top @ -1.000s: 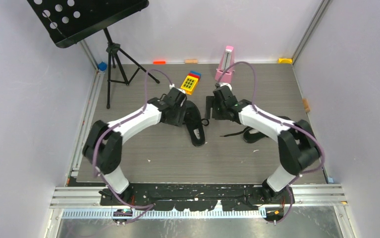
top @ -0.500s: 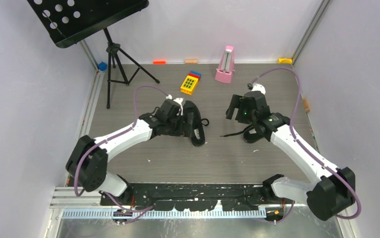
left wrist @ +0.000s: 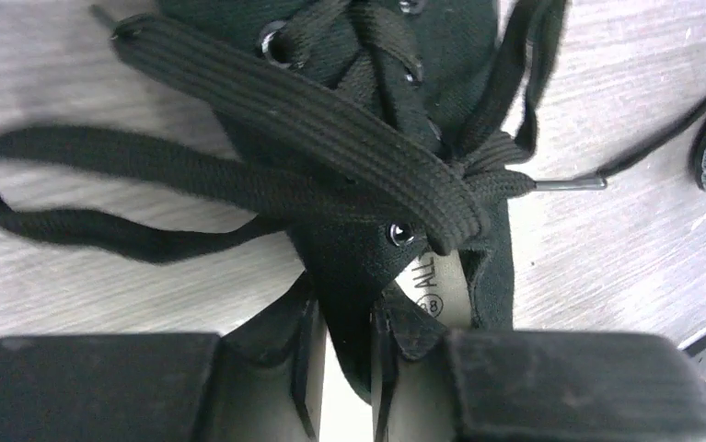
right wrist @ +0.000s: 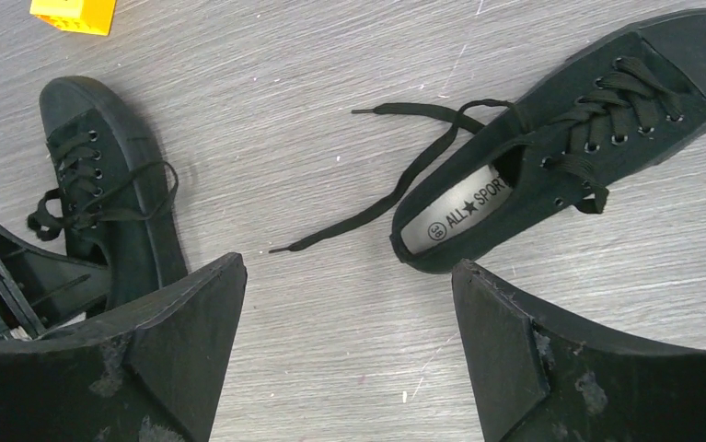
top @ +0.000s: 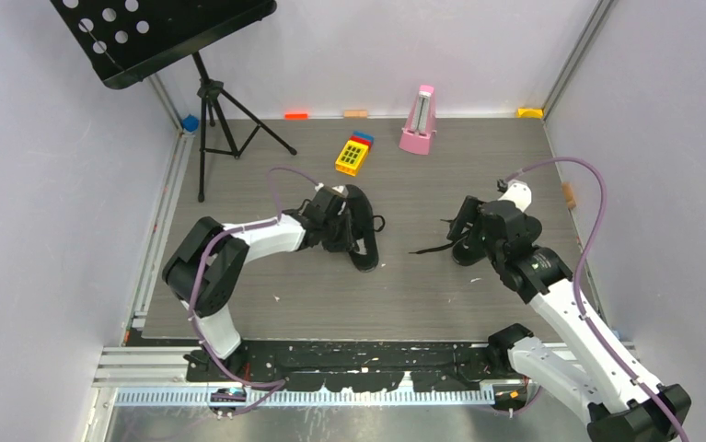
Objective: Tie the shoes
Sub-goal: Move the shoe to the center of the board.
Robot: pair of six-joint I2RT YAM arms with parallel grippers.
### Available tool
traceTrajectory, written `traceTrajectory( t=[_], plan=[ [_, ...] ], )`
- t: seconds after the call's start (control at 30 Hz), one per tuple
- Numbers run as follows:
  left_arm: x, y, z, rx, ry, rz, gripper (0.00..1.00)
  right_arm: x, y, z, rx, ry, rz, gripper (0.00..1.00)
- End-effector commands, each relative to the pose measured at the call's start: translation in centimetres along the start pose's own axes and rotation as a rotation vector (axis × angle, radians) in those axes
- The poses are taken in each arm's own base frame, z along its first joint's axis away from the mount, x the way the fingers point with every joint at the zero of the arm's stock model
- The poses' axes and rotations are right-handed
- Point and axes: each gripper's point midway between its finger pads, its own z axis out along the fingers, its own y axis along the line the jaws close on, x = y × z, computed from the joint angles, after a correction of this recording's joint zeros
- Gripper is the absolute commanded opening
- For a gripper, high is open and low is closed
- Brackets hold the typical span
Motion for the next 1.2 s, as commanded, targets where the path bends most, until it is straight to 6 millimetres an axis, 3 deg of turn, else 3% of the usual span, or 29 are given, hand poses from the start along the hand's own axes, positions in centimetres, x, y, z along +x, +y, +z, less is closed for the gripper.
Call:
traceTrajectory(
  t=[0.0,0.13,0.23,0.27,0.4,0.5,0.57,0.7,0.83,0.97,1.17],
  plan=[
    [-5.5,1.4,0.2,-0.045,-0.121,0.013,0.16,-0.8,-0.7,0.0,0.038,-0.043,0.029,0.87],
    [-8.5,3.3,-0.6,-0.071,-0.115,0.033,0.07,-0.7,-0.7,1.0,0.068,-0.017,0.02,0.87],
    [-10.0,5.0,-1.2,-0.122,-0.099,0.062,0.11,-0.8,-0.8,1.7,0.088,-0.009,0.028,0.87],
    [-10.5,5.2,-1.6,-0.13,-0.093,0.069,0.19,-0.9,-0.8,1.8,0.087,-0.011,0.034,0.87],
    [-11.3,3.6,-4.1,-0.089,-0.098,0.102,0.67,-1.2,0.5,1.8,0.02,-0.007,0.03,0.89],
    [-11.2,3.4,-7.6,-0.081,-0.169,0.119,0.89,-2.5,0.7,1.1,-0.01,-0.067,0.01,0.91],
    [-11.8,3.5,-11.2,-0.093,-0.266,0.146,0.96,-3.3,0.4,0.7,-0.021,-0.125,-0.023,0.92],
    [-12.8,6.6,-16.3,-0.191,-0.442,0.15,0.99,-3.6,-0.1,1.2,-0.045,-0.243,-0.01,0.93],
    [-13.0,11.8,-19.0,-0.363,-0.601,0.158,0.99,-5.2,-1.6,1.1,0.032,-0.34,-0.022,0.98],
    [-11.4,16.4,-20.0,-0.498,-0.666,0.19,1.0,-5.5,-2.9,0.8,0.108,-0.322,-0.051,0.99],
    [-9.7,17.4,-19.9,-0.47,-0.81,0.225,1.0,-5.1,-4.8,0.7,0.152,-0.387,-0.039,0.99]
  ],
)
